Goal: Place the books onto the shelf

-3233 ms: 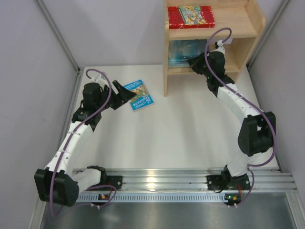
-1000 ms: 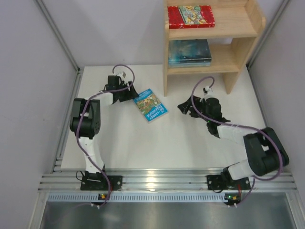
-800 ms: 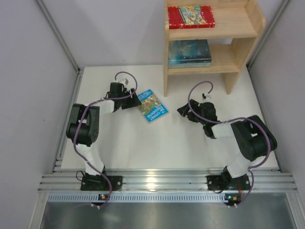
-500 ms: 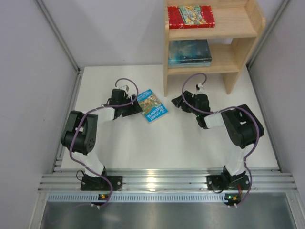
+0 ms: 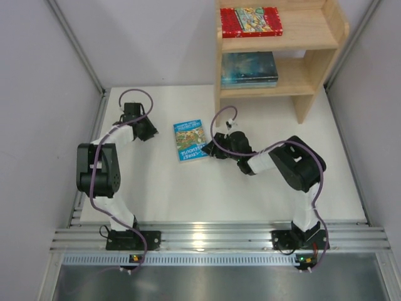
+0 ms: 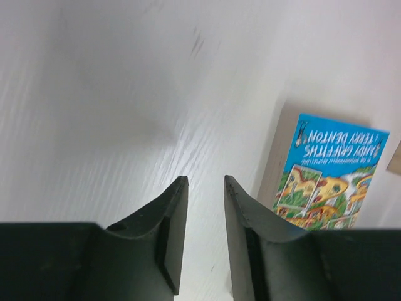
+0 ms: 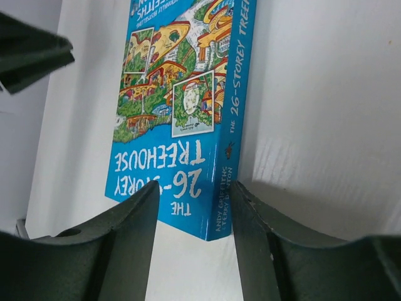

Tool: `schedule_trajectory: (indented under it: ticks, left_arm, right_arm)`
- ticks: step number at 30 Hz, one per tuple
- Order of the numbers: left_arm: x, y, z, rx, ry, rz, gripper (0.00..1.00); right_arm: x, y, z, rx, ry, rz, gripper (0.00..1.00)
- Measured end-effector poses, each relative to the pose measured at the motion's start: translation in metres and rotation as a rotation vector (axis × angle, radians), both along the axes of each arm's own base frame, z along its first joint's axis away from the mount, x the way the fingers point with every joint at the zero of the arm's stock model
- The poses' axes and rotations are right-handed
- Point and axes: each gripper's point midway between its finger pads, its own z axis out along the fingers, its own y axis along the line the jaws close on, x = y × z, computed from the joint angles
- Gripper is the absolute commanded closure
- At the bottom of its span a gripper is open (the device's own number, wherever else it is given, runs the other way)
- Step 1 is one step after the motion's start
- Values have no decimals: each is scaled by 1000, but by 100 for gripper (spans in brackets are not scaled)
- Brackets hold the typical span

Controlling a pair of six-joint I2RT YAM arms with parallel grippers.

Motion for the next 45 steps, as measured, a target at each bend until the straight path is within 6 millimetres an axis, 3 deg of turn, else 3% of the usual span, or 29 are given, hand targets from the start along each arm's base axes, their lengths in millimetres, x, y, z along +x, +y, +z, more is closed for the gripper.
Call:
schedule_trajectory:
  ticks: [2, 5, 9, 12, 14, 17, 19, 21, 24, 27, 32, 38, 39, 40, 45]
  left_arm:
    - [22, 7, 5, -13, -10, 13, 72]
    - [42, -1, 0, -46, -5, -13, 84]
    - [35, -24, -36, -91, 81, -78, 96]
    - [35, -46, -36, -127, 79, -138, 99]
    - [29, -65, -37, -132, 82, -181, 99]
    - [19, -86, -38, -150, 66, -229, 100]
    - [10, -90, -38, -151, 56, -233, 100]
    - [1, -91, -39, -164, 56, -229, 100]
    - [-17, -96, -40, -168, 57, -244, 100]
    - [-46, -113, -41, -164, 67, -297, 100]
    - [-112, -148, -42, -142, 81, -408, 100]
    - [-184, -153, -44, -124, 137, -448, 100]
    - [-190, -148, -44, -106, 151, -439, 100]
    - [-193, -144, -44, -91, 160, -430, 100]
    - [-188, -129, -34, -16, 169, -387, 85]
  right_arm:
    - [-5, 4, -2, -15, -2, 10, 52]
    - [-9, 3, -5, -59, 3, -11, 50]
    - [2, -6, -4, -116, 10, -81, 44]
    - [21, -1, 5, -142, -1, -112, 34]
    - [35, 8, 14, -150, -21, -114, 33]
    - [44, 12, 16, -175, -34, -107, 46]
    - [44, 7, 11, -198, -27, -114, 55]
    - [39, 3, 4, -216, -16, -111, 58]
    - [16, -7, -10, -234, 21, -98, 58]
    - [-20, -23, -9, -246, 42, -76, 59]
    - [-77, -50, -12, -281, 65, -56, 62]
    - [-139, -65, -8, -268, 75, -17, 60]
    - [-146, -68, -5, -253, 72, -16, 57]
    - [-150, -70, -1, -235, 69, -19, 48]
    - [-151, -76, 15, -198, 50, -54, 39]
